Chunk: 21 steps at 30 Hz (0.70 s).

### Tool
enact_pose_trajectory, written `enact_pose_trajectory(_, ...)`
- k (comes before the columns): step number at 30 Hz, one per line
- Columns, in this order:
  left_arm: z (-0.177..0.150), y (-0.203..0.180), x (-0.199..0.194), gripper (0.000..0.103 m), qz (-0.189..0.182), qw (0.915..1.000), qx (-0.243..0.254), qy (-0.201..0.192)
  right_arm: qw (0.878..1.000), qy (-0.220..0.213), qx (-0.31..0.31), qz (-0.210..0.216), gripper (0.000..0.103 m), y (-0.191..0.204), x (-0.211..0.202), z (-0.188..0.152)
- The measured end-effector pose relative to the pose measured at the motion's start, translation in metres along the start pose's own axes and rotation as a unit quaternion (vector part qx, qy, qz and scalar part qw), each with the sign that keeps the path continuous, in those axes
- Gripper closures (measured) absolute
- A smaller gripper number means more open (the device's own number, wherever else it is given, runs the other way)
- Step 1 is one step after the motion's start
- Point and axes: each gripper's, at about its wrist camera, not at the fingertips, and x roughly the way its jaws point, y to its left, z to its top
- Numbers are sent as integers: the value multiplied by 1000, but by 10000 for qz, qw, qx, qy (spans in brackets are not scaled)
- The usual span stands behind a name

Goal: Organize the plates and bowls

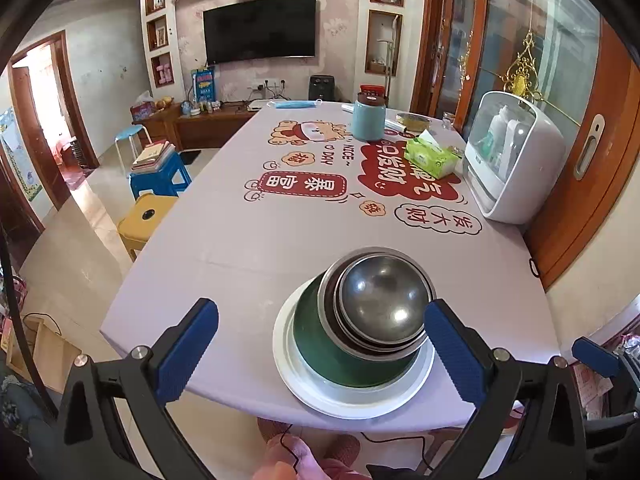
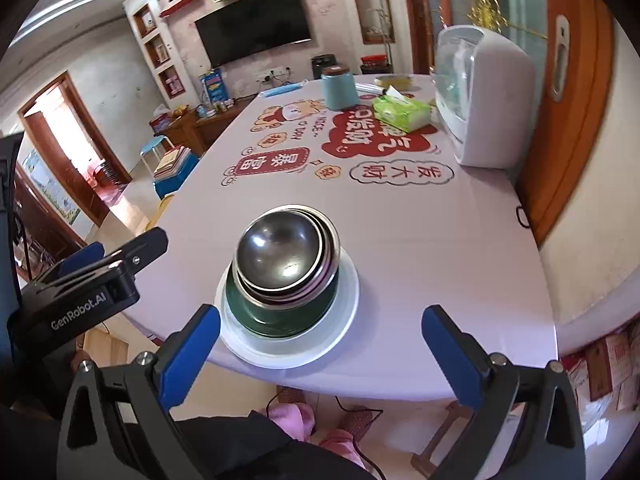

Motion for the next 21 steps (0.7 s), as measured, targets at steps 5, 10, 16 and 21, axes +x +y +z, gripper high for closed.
enact_pose_trajectory(5, 0, -1, -3, 1, 77, 9999, 52, -60, 9999, -28, 76, -71, 0, 1, -1, -1)
enact_pose_trajectory(10, -3, -3, -3, 1, 110, 9998, 122, -93, 9999, -86, 85, -98, 0, 1, 0, -1)
enact_pose_trajectory(16, -2, -2, -3, 1, 149, 9998, 126, -103, 9999, -108, 41, 7, 0, 2, 2, 1)
enact_pose_trajectory(21, -2, -3, -2, 1, 150, 9998, 129, -99, 9999, -71, 56, 105, 0, 2, 5, 0)
